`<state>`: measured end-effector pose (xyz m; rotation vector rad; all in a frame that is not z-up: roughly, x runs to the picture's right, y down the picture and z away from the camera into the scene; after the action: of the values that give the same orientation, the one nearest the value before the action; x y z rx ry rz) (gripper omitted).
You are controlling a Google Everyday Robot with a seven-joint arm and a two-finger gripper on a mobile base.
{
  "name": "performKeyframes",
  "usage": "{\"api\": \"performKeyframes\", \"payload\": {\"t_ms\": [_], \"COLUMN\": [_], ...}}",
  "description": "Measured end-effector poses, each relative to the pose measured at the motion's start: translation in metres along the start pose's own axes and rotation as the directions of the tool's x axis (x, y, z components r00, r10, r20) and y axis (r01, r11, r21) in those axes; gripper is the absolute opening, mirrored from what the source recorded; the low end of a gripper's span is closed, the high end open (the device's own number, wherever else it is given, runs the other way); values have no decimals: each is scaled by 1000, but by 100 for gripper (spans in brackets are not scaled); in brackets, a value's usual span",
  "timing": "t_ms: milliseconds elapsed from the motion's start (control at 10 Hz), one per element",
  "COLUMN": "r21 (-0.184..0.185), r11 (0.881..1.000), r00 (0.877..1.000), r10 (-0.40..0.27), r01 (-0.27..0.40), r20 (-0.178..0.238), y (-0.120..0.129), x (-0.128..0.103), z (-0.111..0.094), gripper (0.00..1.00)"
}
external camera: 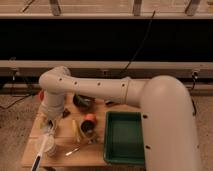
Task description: Place brush in paper cup
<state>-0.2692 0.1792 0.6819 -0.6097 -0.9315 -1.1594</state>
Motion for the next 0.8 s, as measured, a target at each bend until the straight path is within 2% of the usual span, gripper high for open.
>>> {"api": "performKeyframes", "payload": {"t_ms": [100,800], "r21": [0,-1], "r11": [1000,1000], "r00": [1000,1000], "r10": [-11,-17], "r01": [11,17], "r20": [9,17], "y": [-5,-2], "x": [-6,-7], "z": [4,7], "gripper": [0,0]}}
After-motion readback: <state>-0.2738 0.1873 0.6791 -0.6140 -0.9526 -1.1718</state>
